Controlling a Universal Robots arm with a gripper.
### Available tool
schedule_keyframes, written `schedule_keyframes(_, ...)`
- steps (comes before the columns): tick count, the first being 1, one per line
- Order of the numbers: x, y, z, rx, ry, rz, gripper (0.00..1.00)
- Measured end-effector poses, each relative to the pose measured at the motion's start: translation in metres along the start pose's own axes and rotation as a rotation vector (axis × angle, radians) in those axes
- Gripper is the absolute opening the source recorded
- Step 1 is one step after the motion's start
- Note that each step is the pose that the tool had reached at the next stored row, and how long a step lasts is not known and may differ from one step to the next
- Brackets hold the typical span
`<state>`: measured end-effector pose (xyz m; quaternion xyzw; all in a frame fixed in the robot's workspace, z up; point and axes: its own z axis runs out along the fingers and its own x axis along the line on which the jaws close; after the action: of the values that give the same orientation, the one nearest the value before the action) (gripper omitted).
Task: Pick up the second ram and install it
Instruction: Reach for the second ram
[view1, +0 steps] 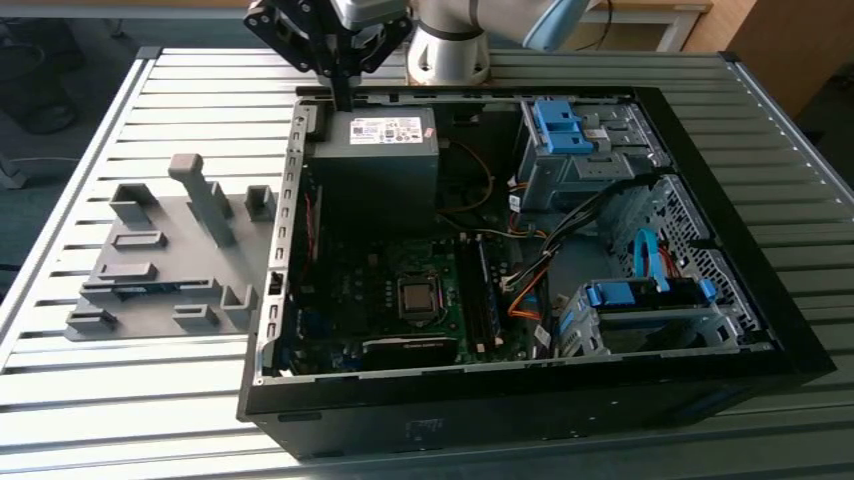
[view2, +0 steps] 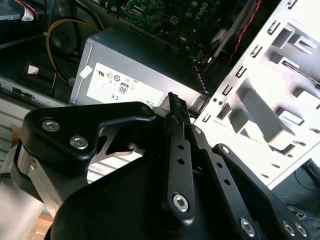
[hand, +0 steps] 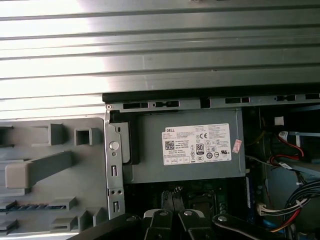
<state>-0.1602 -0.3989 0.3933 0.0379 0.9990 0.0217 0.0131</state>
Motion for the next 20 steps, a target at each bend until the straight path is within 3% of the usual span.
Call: schedule_keyframes(20,0.0043,-0.0003,-0.0001,0.0000,0.0000,0.000,0.11)
